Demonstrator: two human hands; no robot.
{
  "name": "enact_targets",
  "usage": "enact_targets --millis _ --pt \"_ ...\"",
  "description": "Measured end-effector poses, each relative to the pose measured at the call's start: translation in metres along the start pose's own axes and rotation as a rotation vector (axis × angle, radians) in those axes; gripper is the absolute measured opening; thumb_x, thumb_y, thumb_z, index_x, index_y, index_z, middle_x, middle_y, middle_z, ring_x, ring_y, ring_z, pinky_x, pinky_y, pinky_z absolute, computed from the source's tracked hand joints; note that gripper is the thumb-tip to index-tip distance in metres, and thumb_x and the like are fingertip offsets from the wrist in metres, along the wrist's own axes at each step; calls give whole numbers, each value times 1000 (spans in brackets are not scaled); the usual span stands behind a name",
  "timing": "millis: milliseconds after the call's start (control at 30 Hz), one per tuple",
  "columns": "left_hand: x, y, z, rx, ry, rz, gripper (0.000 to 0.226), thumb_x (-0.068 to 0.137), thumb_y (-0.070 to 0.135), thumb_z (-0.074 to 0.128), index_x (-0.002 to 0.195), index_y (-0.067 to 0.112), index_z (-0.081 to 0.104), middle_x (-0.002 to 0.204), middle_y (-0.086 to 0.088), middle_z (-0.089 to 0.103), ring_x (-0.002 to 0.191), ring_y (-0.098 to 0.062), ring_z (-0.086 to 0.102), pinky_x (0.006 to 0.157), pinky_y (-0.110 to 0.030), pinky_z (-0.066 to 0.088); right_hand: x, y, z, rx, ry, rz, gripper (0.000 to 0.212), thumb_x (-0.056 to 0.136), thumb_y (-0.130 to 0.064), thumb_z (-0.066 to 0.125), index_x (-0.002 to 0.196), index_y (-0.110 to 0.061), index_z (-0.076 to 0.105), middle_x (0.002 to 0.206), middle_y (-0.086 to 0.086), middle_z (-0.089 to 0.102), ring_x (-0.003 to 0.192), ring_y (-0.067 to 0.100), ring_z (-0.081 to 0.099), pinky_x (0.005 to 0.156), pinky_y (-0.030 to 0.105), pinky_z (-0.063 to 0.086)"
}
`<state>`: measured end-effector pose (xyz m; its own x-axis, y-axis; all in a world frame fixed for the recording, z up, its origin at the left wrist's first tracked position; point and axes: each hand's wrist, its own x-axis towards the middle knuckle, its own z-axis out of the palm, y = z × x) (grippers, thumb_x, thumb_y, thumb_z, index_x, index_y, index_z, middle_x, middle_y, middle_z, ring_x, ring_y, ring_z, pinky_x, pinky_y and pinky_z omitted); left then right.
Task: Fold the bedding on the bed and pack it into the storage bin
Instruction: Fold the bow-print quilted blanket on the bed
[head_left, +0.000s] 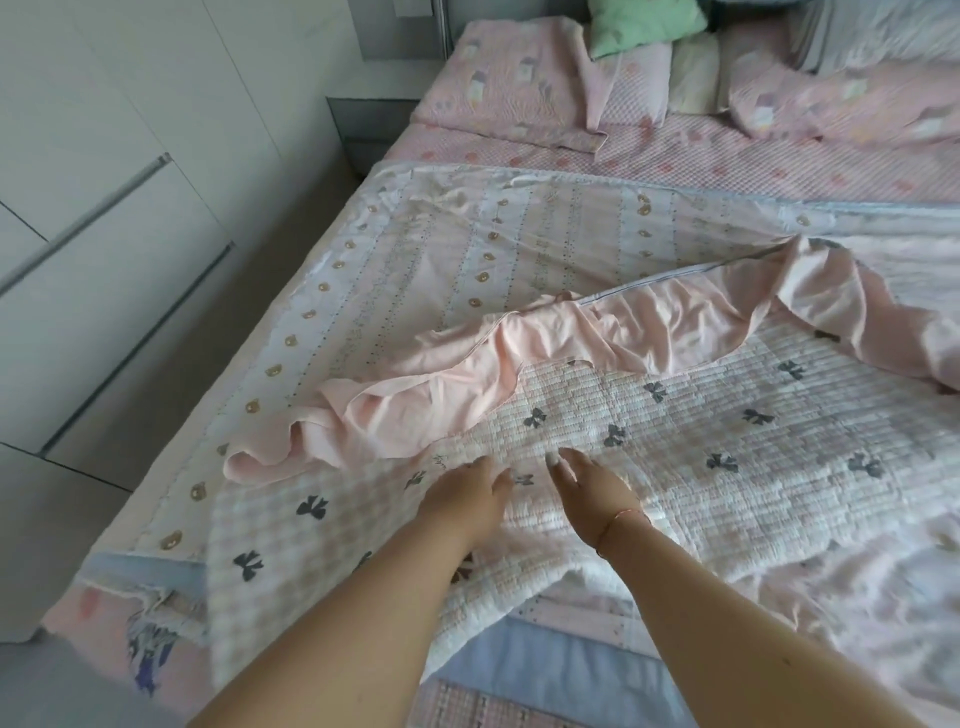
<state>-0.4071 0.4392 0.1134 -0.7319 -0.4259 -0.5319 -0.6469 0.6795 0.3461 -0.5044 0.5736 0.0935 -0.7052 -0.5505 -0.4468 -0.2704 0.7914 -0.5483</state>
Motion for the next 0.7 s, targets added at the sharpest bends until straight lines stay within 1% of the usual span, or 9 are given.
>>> enact_targets --millis 100,167,233,333,433,467,533,600,700 --pt "-2 -1 3 -54 -1 -1 59 102 52 22 150 17 29 152 -6 39 137 -25 40 107 -35 33 -14 -10 1 40 37 34 68 92 -64 14 129 -19 49 114 4 62 97 20 59 84 36 49" --pt "-5 -4 6 -51 25 29 59 102 51 22 149 16 30 151 -5 39 137 -25 40 107 -34 33 -24 -17 3 93 56 50 63 93 -62 12 112 -17 53 91 2 59 81 18 55 76 34 48" --pt "-7 -10 8 -33 63 59 57 102 49 21 147 15 33 149 -5 42 135 -24 42 105 -33 34 -36 -24 8 139 75 56 65 95 -60 12 118 -17 54 82 1 58 80 19 57 71 32 46" --pt "-9 -22 13 3 84 75 57 102 48 19 143 14 38 143 -7 48 130 -25 46 103 -35 36 -55 -32 17 185 89 59 65 96 -58 13 125 -15 53 85 2 60 84 20 57 71 31 43" --pt "-15 -34 23 15 125 122 50 102 47 20 127 14 49 130 -9 56 118 -26 51 99 -38 40 -75 -34 30 214 132 62 61 97 -56 15 116 -14 55 87 5 61 82 22 57 69 31 43" --pt "-19 -37 26 9 137 137 49 102 46 21 127 14 49 131 -9 56 120 -26 49 101 -39 38 -82 -35 35 223 150 69 60 98 -56 16 111 -13 56 84 4 60 80 21 56 66 31 41" --pt "-35 -47 31 -21 141 145 51 103 45 23 138 15 44 144 -7 46 133 -26 39 110 -41 31 -98 -39 50 237 192 74 57 98 -55 18 102 -13 56 81 4 58 77 20 54 63 30 40" --pt "-49 -61 30 -25 160 178 48 102 44 25 135 17 47 142 -6 47 134 -27 38 110 -43 32 -110 -48 66 240 238 56 53 98 -53 19 96 -14 55 78 3 57 79 21 55 68 32 43" --pt "-69 -95 28 -20 160 162 48 101 43 28 136 16 47 140 -6 50 131 -28 43 107 -44 37 -124 -69 88 242 270 13 51 99 -50 20 103 -14 57 88 3 58 93 23 55 79 34 45"
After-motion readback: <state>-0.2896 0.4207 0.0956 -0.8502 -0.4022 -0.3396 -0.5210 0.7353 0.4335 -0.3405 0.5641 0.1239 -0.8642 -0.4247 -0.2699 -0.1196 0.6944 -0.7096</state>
